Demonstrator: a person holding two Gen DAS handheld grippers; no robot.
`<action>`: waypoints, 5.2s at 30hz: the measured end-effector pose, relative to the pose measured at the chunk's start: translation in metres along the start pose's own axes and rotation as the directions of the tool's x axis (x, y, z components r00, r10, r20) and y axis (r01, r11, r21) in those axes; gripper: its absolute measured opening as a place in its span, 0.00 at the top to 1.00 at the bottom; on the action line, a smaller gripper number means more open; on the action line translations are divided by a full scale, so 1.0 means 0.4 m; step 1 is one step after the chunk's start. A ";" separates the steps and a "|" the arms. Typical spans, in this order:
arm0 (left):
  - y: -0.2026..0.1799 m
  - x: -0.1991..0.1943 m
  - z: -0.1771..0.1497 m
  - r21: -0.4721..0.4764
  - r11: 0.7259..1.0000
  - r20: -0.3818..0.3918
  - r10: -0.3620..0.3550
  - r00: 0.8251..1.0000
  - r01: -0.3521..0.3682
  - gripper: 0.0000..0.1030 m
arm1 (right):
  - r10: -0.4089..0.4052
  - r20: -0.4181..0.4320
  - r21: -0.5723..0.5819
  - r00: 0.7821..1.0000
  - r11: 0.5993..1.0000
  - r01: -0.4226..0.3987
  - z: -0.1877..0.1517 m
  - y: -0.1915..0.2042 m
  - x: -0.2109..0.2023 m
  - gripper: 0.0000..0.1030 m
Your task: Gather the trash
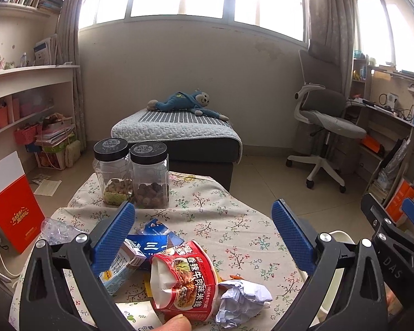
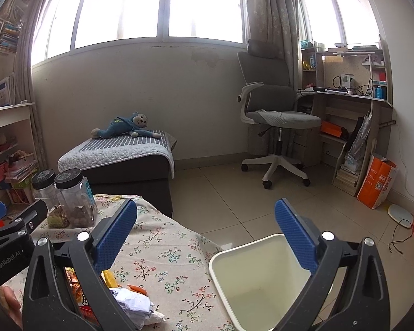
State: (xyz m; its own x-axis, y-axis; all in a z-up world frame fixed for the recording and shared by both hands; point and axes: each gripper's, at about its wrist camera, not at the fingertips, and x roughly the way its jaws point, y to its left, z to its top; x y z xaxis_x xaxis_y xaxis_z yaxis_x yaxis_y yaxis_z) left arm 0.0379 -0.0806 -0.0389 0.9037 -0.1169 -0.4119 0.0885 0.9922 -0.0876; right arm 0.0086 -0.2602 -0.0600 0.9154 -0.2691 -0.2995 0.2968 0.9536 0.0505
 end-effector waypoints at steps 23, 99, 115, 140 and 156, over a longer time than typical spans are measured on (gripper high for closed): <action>0.361 0.294 -0.032 0.046 0.997 -0.639 0.081 0.765 -0.067 0.07 | 0.221 -0.352 -0.058 0.910 0.965 -0.257 0.012 0.167 0.143 0.07; 0.333 0.189 0.023 -0.064 0.993 -0.332 -0.118 0.936 0.102 0.42 | 0.525 -0.522 0.089 0.673 0.817 -0.569 0.004 0.260 0.262 0.73; 0.135 0.219 0.005 -0.037 0.977 -0.305 -0.211 0.929 0.209 0.42 | 0.349 -0.390 0.161 0.852 0.937 -0.310 0.083 -0.083 0.281 0.73; -0.286 0.282 -0.034 -0.009 0.903 -0.370 -0.402 0.838 0.429 0.42 | -0.022 -0.473 0.325 0.881 0.925 0.197 0.029 -0.518 0.326 0.24; -0.573 0.306 -0.078 -0.016 0.843 -0.422 -0.493 0.761 0.538 0.42 | -0.193 -0.413 0.335 0.890 0.877 0.345 0.048 -0.721 0.231 0.13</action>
State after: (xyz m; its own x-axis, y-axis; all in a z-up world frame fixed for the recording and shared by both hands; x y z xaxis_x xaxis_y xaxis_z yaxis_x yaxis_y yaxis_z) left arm 0.1153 -0.3238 -0.0976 0.4670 -0.5965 -0.6528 0.5540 0.7727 -0.3097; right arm 0.0126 -0.5627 -0.0840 0.6451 -0.3672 -0.6701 0.6674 0.6978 0.2601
